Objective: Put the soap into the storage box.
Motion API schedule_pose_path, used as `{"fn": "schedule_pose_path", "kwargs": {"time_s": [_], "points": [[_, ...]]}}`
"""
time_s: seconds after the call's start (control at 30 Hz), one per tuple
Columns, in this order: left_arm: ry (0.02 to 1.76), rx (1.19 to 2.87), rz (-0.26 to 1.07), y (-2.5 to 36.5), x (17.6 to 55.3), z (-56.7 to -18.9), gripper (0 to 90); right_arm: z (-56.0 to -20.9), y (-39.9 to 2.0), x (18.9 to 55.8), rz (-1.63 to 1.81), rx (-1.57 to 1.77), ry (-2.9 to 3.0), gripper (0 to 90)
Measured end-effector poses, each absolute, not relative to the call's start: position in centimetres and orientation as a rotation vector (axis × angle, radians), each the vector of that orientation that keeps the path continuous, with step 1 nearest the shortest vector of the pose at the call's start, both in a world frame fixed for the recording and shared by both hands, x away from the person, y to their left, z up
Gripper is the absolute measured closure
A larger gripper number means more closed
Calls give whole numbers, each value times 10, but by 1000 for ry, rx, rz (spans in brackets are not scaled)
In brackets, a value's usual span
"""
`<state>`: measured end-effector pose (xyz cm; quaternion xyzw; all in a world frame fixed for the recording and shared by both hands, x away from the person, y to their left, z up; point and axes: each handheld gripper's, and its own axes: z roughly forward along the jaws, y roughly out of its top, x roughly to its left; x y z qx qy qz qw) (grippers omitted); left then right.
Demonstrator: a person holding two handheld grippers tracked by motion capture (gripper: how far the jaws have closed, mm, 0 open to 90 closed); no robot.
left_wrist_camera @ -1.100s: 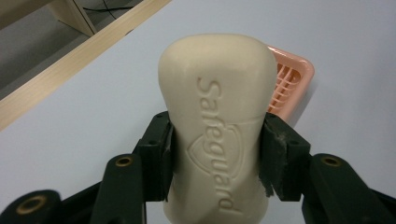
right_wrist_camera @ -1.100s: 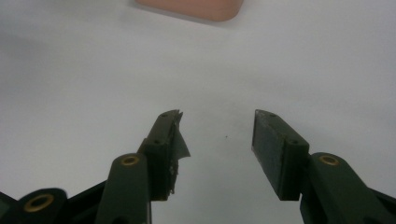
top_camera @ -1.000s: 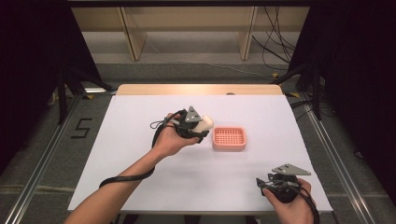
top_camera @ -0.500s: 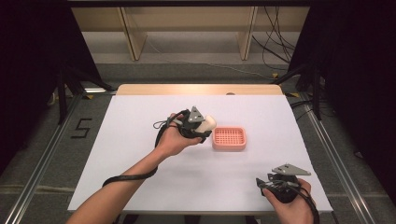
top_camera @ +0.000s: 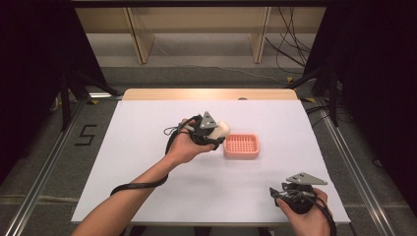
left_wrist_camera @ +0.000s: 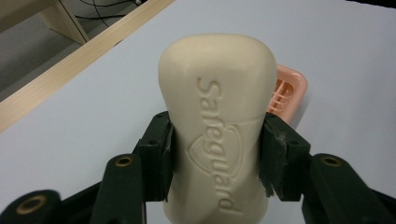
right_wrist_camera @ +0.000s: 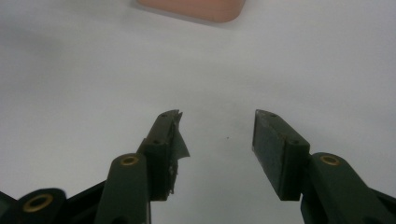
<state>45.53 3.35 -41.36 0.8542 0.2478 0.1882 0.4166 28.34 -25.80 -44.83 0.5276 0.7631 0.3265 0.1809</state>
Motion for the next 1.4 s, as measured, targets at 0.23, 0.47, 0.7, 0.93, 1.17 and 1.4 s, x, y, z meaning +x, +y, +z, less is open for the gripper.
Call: {"fn": "schedule_pose_path", "kwargs": {"time_s": [0.23, 0.47, 0.7, 0.93, 1.17, 1.4], "points": [[625, 2133, 468, 29, 456, -413, 495, -447, -259, 283, 884, 1483, 2169, 520], [611, 2133, 463, 23, 458, -417, 494, -447, -260, 283, 870, 1474, 2162, 520], [601, 2137, 452, 17, 460, -421, 494, -446, -259, 283, 886, 1488, 2138, 520], [587, 2140, 448, 10, 464, -428, 494, -446, -257, 282, 894, 1537, 2143, 520], [598, 2138, 444, 5, 467, -434, 494, -447, -257, 281, 908, 1543, 2138, 520], [608, 2143, 417, -1, 470, -441, 493, -448, -259, 283, 903, 1478, 2154, 520]]}}
